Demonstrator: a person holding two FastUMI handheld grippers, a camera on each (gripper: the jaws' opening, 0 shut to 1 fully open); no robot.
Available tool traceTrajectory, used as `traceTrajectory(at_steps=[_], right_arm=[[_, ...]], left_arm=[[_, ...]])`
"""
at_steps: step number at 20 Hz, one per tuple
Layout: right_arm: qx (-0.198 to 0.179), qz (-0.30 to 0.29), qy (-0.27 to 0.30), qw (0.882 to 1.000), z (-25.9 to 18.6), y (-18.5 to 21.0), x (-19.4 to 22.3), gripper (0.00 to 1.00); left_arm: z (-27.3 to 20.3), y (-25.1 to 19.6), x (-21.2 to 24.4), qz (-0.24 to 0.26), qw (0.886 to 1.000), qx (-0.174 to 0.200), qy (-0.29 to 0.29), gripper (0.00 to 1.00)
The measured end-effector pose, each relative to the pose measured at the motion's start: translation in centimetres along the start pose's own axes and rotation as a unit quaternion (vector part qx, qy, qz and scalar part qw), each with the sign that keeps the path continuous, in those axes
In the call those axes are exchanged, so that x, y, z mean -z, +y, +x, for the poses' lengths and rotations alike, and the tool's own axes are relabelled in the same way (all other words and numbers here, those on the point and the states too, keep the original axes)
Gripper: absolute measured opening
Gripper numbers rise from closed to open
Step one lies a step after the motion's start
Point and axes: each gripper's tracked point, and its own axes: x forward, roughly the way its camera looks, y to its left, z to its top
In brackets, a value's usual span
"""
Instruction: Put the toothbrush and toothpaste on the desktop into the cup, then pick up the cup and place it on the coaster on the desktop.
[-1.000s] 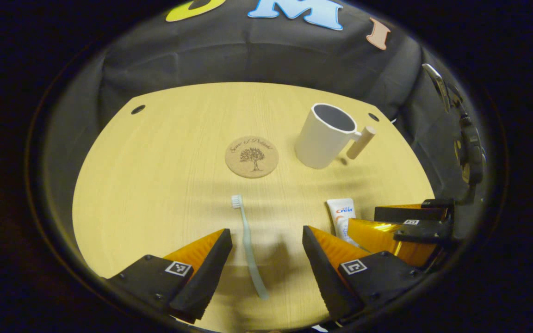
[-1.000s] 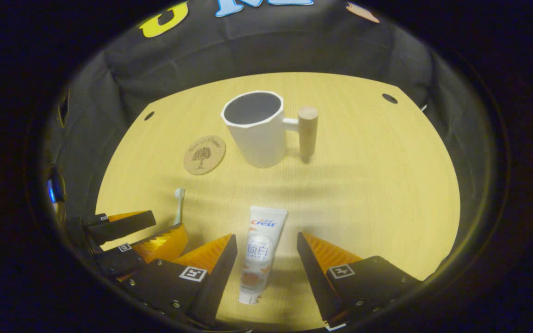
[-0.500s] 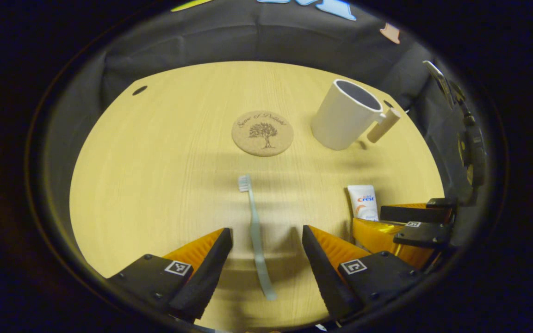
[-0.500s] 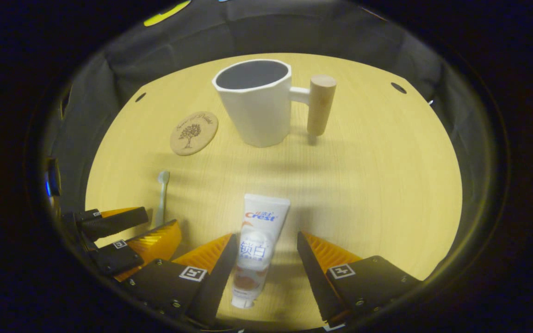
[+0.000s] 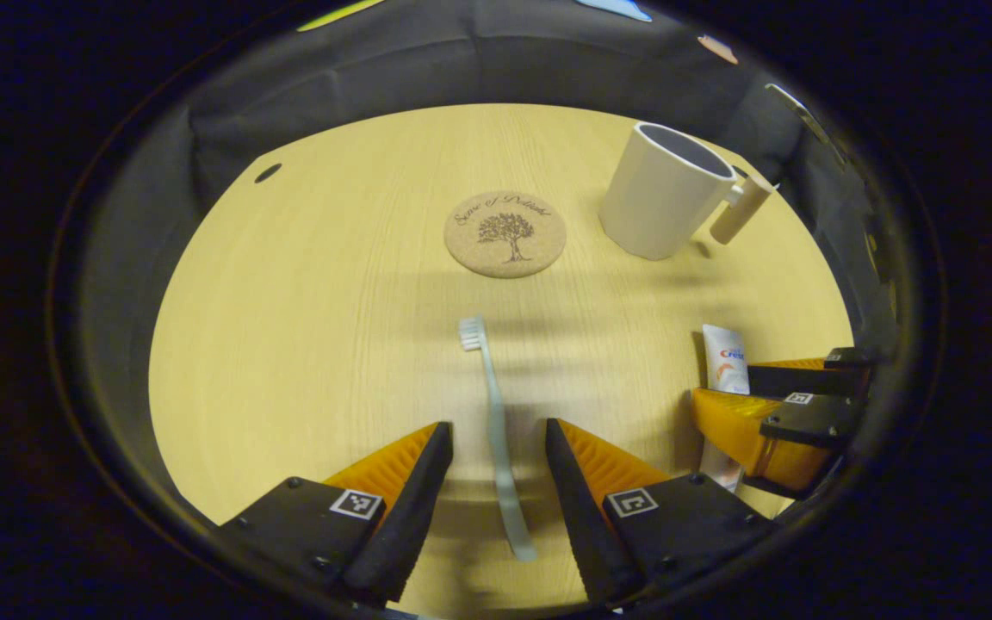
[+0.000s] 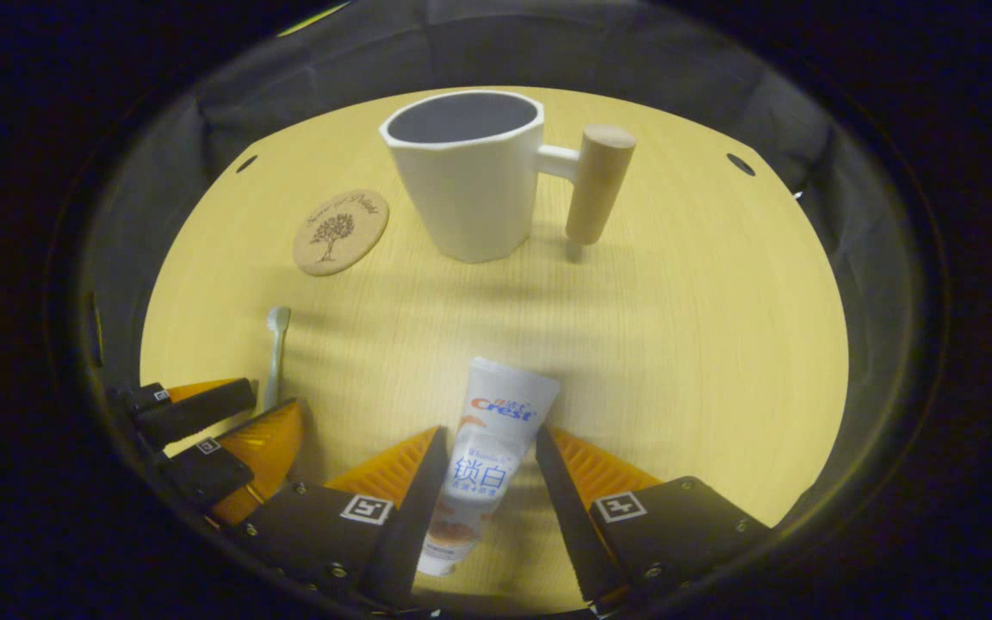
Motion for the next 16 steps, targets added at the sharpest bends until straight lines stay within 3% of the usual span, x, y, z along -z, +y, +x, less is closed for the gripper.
traceTrajectory(at_steps=[1, 2, 4, 5, 6, 8, 9, 10, 12, 14, 16], right_arm=[[0.000, -0.005, 0.003, 1.000, 0.02, -0.05, -0.04, 0.71], [-0.003, 0.001, 0.003, 1.000, -0.14, 0.29, 0.01, 0.70], [0.005, -0.002, 0.010, 1.000, -0.16, -0.07, 0.19, 0.48], [0.002, -0.002, 0.013, 1.000, -0.16, -0.16, 0.22, 0.48], [0.003, 0.000, 0.016, 1.000, -0.30, -0.07, 0.31, 0.40], [0.006, 0.002, 0.015, 1.000, -0.42, -0.16, 0.21, 0.39], [-0.002, 0.008, 0.018, 1.000, -0.46, 0.22, 0.21, 0.34], [-0.005, 0.008, 0.015, 1.000, -0.40, 0.24, 0.20, 0.29], [-0.009, 0.015, 0.003, 1.000, -0.66, 0.22, -0.25, 0.29], [-0.017, 0.025, 0.005, 1.000, -0.54, 0.36, 0.01, 0.14], [-0.025, 0.032, 0.002, 0.999, -0.53, 0.45, -0.14, 0.14]], left_arm=[[0.14, 0.06, -0.27, -0.002, 1.000, -0.001, -0.002, 0.80], [0.09, 0.13, -0.33, -0.003, 1.000, -0.001, -0.004, 0.64], [0.06, 0.00, -0.33, 0.005, 1.000, 0.000, 0.001, 0.64], [0.20, 0.10, -0.52, 0.007, 1.000, 0.000, -0.003, 0.64], [0.27, -0.01, -0.61, 0.006, 1.000, -0.001, -0.001, 0.33], [0.39, 0.09, -0.62, 0.015, 1.000, -0.004, 0.002, 0.31], [0.75, 0.20, -0.94, 0.007, 1.000, -0.005, 0.001, 0.28], [0.30, 0.01, -0.87, 0.006, 1.000, -0.009, 0.002, 0.14], [0.58, 0.01, -1.05, 0.011, 1.000, -0.013, 0.000, 0.14], [0.31, -0.07, -1.06, 0.009, 1.000, -0.014, 0.002, 0.08], [0.39, 0.01, -1.09, 0.006, 1.000, -0.011, 0.000, 0.08]])
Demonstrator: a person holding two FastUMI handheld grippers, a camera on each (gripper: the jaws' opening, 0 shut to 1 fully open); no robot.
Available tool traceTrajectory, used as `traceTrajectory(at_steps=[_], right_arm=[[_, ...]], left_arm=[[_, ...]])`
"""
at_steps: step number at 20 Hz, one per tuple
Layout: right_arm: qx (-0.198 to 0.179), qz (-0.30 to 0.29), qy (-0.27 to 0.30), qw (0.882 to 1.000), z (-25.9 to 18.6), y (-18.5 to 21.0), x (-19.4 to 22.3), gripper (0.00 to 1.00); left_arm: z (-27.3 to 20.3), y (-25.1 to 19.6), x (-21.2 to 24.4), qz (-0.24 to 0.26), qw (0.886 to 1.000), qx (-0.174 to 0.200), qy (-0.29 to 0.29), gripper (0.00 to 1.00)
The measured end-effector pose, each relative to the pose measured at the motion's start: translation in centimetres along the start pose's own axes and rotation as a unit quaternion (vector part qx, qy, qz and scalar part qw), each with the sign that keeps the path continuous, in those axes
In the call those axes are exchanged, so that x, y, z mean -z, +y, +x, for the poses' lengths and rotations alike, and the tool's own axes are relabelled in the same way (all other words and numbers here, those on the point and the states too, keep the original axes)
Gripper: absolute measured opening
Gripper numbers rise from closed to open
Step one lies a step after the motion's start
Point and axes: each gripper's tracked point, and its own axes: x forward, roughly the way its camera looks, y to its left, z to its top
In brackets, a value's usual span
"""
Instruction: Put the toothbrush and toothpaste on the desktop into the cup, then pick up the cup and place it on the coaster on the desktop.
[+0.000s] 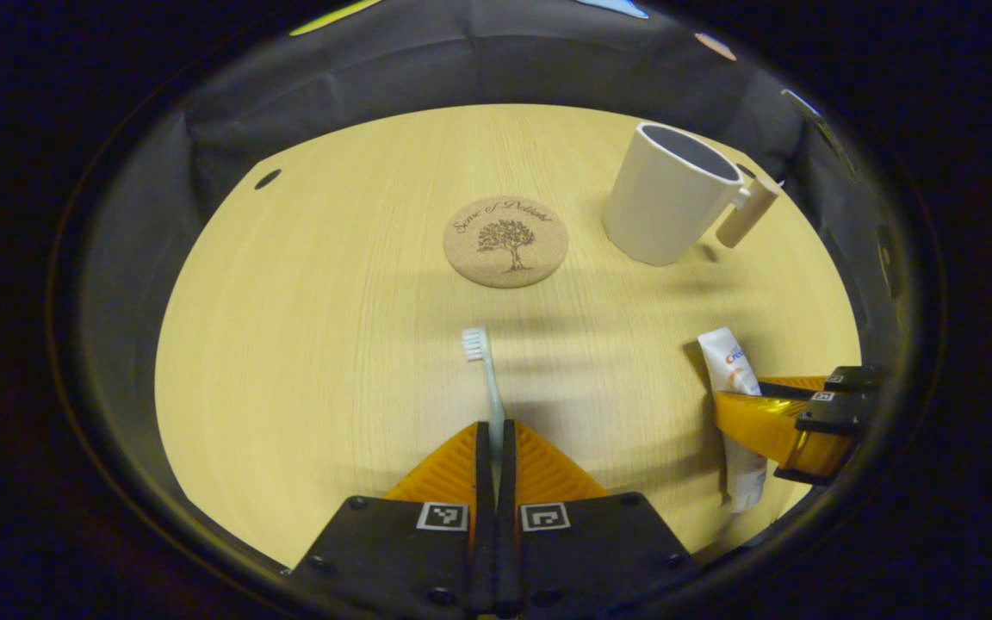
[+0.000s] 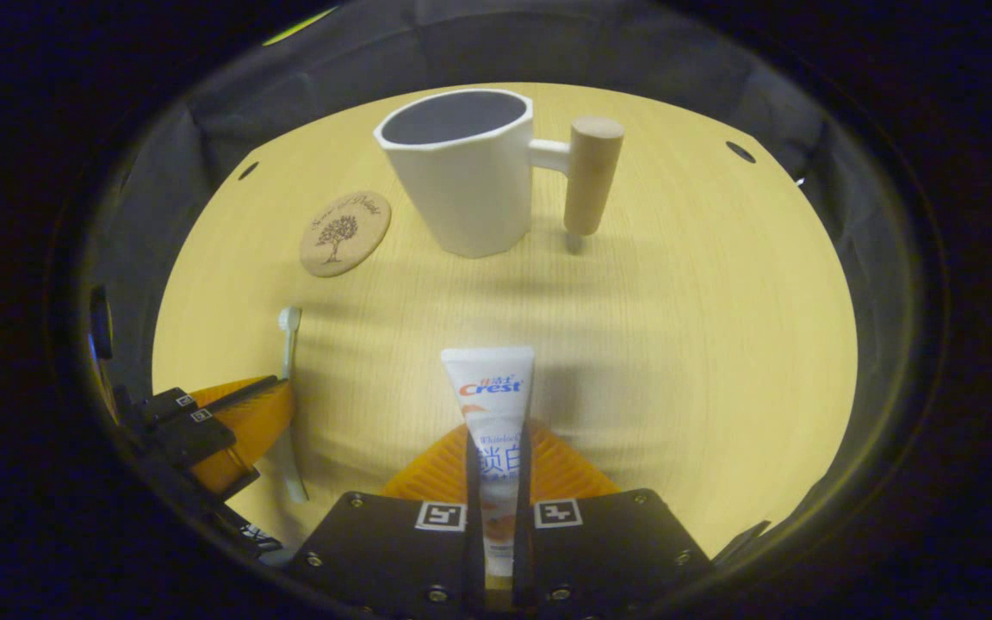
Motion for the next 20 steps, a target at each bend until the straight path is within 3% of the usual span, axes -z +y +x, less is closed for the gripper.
traceTrajectory(at_steps=[5, 10, 20], right_arm=[[-0.022, 0.025, -0.012, 0.999, -0.6, 0.1, -0.5, 0.14], [-0.034, 0.055, -0.052, 0.997, -2.8, -0.4, -2.3, 0.14], [-0.073, 0.070, -0.141, 0.985, -8.8, -0.4, -8.9, 0.14]], left_arm=[[-0.3, 0.3, -0.2, -0.001, 1.000, 0.006, -0.007, 0.08], [-2.1, 0.2, -2.3, 0.007, 0.999, 0.004, -0.053, 0.08], [-5.4, 1.1, -5.9, -0.037, 0.994, 0.013, -0.102, 0.08]])
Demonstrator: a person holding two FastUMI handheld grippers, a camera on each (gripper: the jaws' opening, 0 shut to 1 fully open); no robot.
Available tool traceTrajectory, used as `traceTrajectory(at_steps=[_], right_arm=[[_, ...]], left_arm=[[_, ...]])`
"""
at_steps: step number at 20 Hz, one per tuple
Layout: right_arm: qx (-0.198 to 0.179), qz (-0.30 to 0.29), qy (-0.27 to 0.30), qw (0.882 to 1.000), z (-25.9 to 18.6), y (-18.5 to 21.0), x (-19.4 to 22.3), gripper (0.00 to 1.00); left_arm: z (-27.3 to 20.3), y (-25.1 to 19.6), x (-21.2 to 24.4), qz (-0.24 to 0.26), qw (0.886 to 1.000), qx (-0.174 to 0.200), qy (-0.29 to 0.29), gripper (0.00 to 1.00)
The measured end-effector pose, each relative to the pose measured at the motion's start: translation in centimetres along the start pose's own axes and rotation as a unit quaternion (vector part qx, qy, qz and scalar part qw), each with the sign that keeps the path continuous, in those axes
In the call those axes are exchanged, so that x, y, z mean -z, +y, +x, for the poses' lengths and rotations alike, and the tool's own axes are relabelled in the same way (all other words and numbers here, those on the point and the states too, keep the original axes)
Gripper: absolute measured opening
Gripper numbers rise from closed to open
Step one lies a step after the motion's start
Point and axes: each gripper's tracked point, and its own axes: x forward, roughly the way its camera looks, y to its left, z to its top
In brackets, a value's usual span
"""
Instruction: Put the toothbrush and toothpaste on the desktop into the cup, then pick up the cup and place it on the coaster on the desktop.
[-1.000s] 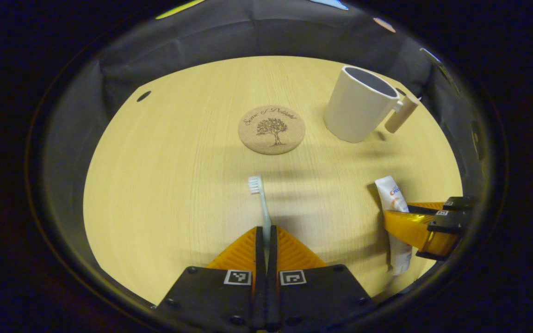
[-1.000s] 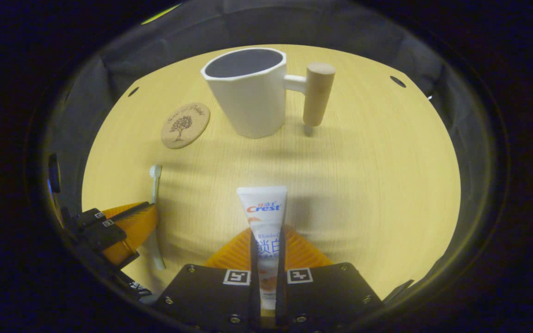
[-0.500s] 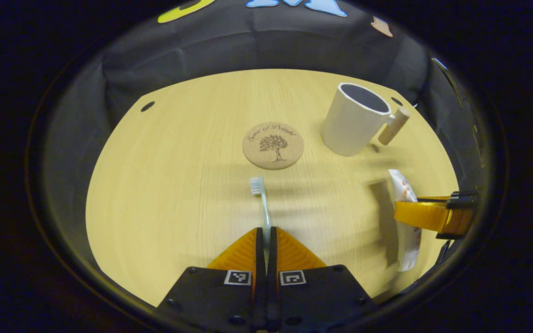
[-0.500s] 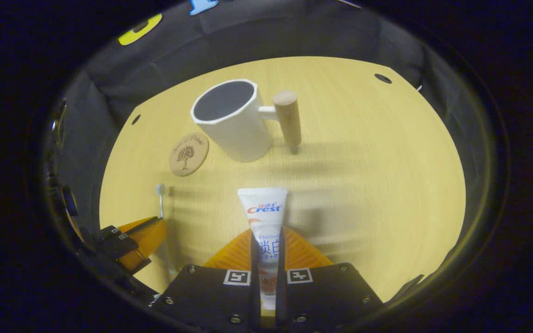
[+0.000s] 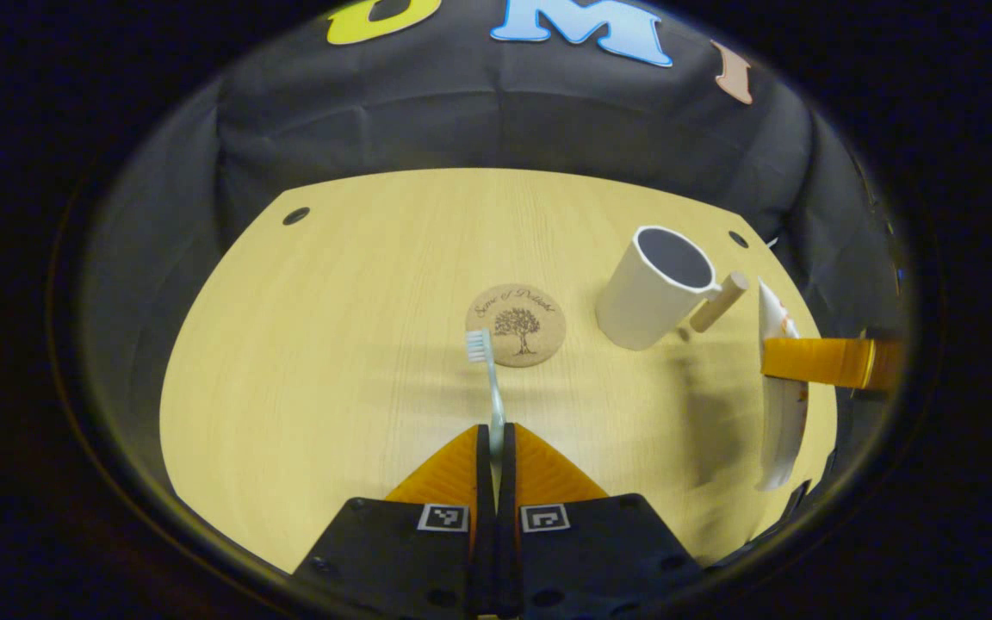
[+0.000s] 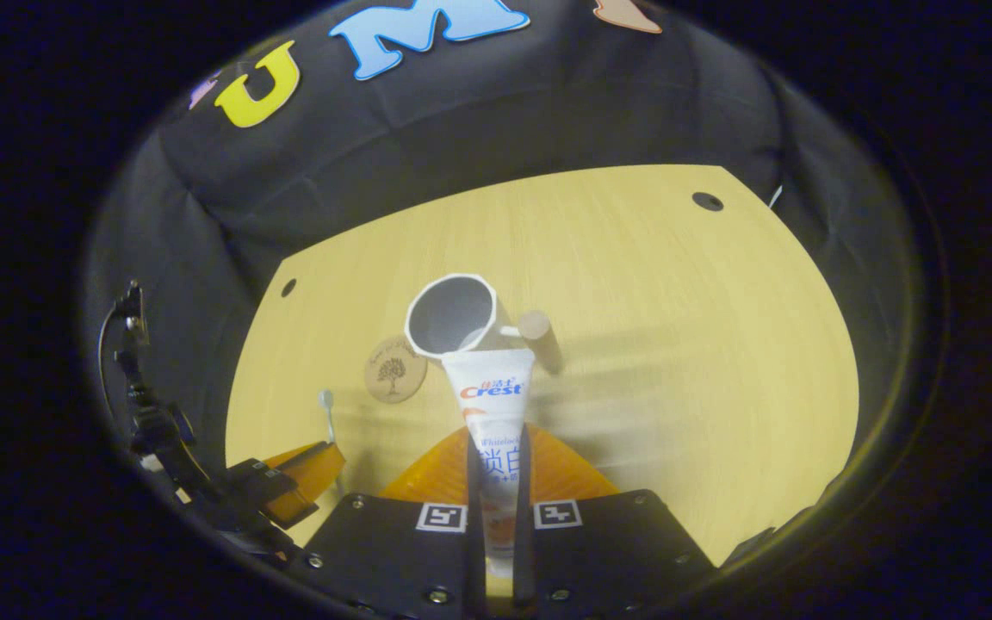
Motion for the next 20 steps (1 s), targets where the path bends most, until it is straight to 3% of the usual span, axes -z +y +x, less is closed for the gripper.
traceTrajectory(at_steps=[13, 20], right_arm=[[-0.056, 0.033, -0.090, 0.994, 0.6, 3.2, -11.9, 0.13], [-0.064, 0.059, -0.130, 0.988, 3.9, 4.0, -16.6, 0.13]], left_arm=[[-3.4, 1.6, -3.0, -0.022, 0.999, -0.015, -0.037, 0.08], [-5.0, 2.2, -3.2, -0.024, 0.999, -0.025, -0.039, 0.08]])
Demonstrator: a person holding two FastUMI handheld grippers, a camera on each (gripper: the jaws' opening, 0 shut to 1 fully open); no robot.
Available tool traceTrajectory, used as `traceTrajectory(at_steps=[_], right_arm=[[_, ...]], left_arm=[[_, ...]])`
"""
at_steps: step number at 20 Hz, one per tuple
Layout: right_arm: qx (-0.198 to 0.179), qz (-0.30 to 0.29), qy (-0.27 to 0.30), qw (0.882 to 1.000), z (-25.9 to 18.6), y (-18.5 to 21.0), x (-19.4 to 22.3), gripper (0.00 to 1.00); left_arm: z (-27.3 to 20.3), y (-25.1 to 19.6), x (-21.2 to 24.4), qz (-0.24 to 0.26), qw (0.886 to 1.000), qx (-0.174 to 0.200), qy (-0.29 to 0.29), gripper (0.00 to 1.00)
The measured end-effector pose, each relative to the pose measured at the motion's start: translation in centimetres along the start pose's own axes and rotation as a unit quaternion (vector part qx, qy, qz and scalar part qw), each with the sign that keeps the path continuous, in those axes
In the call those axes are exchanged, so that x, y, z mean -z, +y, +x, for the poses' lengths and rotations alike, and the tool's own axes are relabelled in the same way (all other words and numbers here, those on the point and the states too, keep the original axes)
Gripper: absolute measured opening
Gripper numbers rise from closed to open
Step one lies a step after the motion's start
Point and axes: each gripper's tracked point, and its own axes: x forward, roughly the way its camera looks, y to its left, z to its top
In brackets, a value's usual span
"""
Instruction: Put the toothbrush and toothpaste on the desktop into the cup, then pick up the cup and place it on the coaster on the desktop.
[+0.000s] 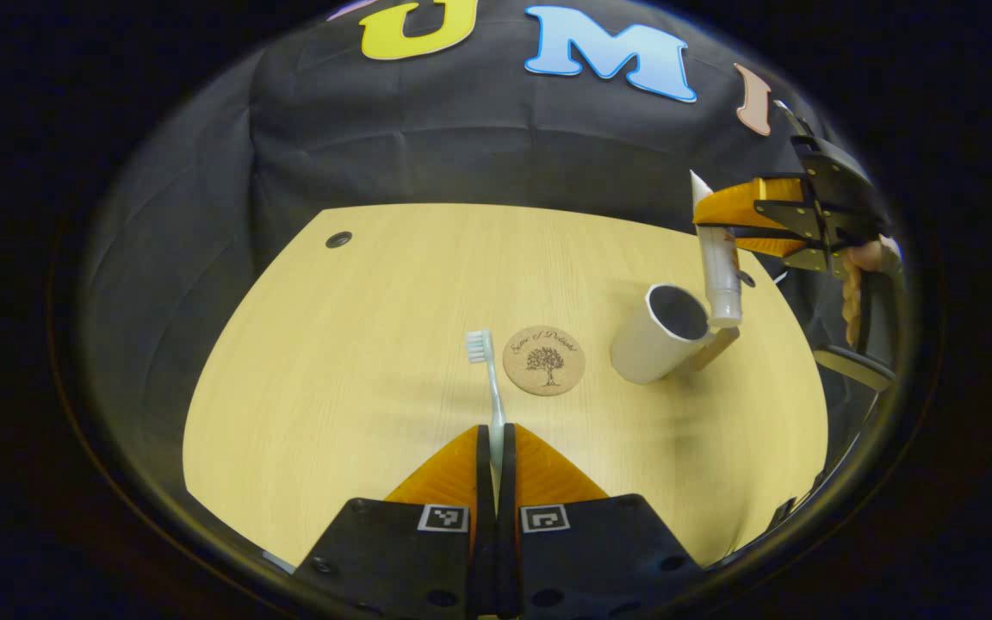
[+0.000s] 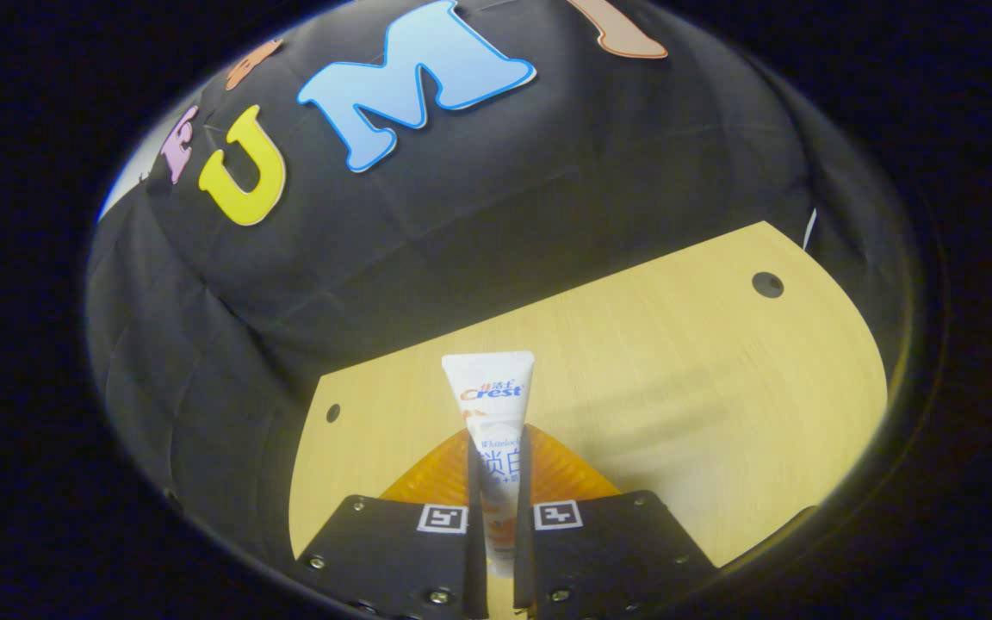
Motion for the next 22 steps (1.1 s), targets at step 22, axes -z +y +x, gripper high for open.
traceTrajectory(at_steps=[22], right_arm=[[0.010, -0.079, -0.046, 0.996, 2.5, -0.9, 3.7, 0.24]], left_arm=[[-5.4, -0.3, -3.4, -0.023, 1.000, -0.014, 0.008, 0.08]])
